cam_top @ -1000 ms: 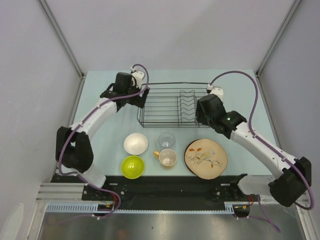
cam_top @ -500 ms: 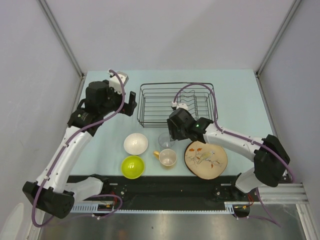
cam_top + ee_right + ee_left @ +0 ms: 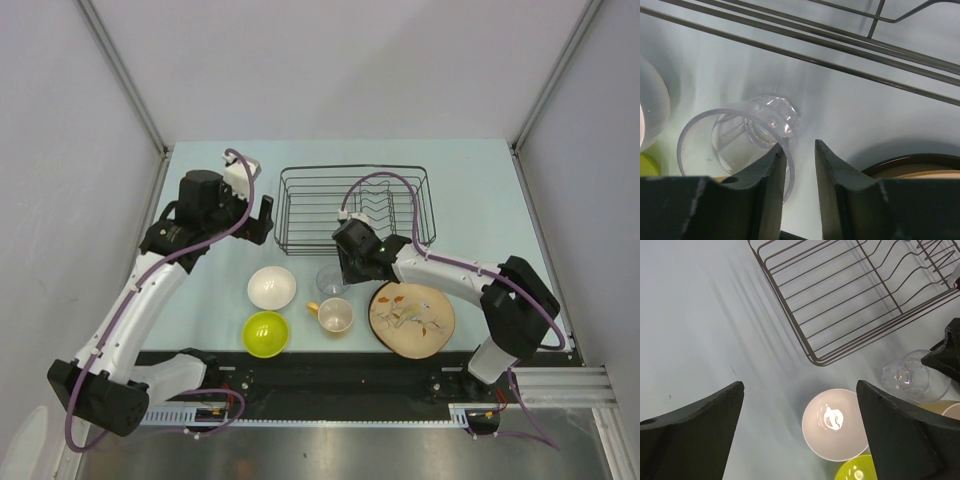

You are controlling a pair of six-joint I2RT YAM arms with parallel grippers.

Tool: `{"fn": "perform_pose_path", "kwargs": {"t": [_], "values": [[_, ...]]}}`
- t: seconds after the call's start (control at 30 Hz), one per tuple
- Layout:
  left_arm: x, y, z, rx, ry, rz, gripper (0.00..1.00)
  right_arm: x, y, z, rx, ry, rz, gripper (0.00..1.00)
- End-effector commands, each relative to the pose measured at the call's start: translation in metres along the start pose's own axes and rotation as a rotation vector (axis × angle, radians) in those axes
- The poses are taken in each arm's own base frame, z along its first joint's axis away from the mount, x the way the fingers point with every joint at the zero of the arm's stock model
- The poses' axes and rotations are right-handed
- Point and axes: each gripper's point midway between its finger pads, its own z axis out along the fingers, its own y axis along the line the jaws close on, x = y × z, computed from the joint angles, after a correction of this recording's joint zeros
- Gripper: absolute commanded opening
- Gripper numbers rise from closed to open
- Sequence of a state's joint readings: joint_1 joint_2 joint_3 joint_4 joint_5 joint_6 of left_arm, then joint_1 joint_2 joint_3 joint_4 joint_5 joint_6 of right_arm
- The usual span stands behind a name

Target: Load the mixed dishes into the dish rack

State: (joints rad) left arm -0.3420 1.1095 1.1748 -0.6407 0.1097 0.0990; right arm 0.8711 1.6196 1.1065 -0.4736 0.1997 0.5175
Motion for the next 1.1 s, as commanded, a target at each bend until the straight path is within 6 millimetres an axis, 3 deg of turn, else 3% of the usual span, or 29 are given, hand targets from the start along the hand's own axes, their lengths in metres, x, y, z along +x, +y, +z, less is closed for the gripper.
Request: {"fn": "perform_pose_path", "kwargs": {"t": [0.0, 0.23, 0.33, 0.43, 0.5, 0.57, 0.63, 0.77, 0.83, 0.87, 0.9, 0.93, 1.0, 1.07], "values": [[-0.027, -0.004, -0.021, 0.008, -0.077, -0.017, 1.00, -0.008, 0.006, 0.002, -0.025, -0.015, 0.018, 0.29], [-0.014, 0.002, -0.025, -0.011, -0.028, 0.060, 1.00, -0.015, 0.012, -0.001, -0.089, -0.020, 0.002, 0.00], [-0.026, 0.005, -0.032, -0.021, -0.043, 0.086, 1.00, -0.026, 0.008, -0.017, -0.121, -0.040, 0.018, 0.00], [-0.049, -0.004, -0.045, 0.019, -0.125, 0.082, 1.00, -0.049, 0.002, -0.042, -0.192, -0.090, 0.075, 0.00], [-0.069, -0.010, -0.055, 0.050, -0.180, 0.068, 1.00, -0.071, 0.009, -0.073, -0.326, -0.147, 0.101, 0.00], [-0.087, -0.027, -0.068, 0.140, -0.238, 0.039, 1.00, -0.091, 0.018, -0.099, -0.454, -0.210, 0.120, 0.00], [-0.098, -0.041, -0.078, 0.221, -0.282, 0.004, 1.00, -0.120, 0.011, -0.125, -0.541, -0.293, 0.205, 0.00], [-0.099, -0.075, -0.087, 0.450, -0.285, -0.117, 1.00, -0.144, 0.034, -0.166, -0.800, -0.317, 0.272, 0.00], [-0.105, -0.090, -0.100, 0.622, -0.312, -0.209, 1.00, -0.152, 0.046, -0.173, -0.873, -0.325, 0.292, 0.00], [-0.097, -0.093, -0.097, 0.666, -0.296, -0.260, 1.00, -0.155, 0.053, -0.179, -0.926, -0.308, 0.322, 0.00], [-0.107, -0.092, -0.105, 0.726, -0.357, -0.248, 1.00, -0.157, 0.058, -0.181, -0.953, -0.298, 0.340, 0.00], [-0.108, -0.093, -0.108, 0.763, -0.344, -0.326, 1.00, -0.161, 0.066, -0.183, -0.996, -0.307, 0.339, 0.00], [-0.109, -0.093, -0.109, 0.825, -0.363, -0.361, 1.00, -0.167, 0.079, -0.197, -1.091, -0.296, 0.370, 0.00], [-0.111, -0.095, -0.109, 0.872, -0.399, -0.348, 1.00, -0.165, 0.091, -0.197, -1.147, -0.245, 0.401, 0.00]]}}
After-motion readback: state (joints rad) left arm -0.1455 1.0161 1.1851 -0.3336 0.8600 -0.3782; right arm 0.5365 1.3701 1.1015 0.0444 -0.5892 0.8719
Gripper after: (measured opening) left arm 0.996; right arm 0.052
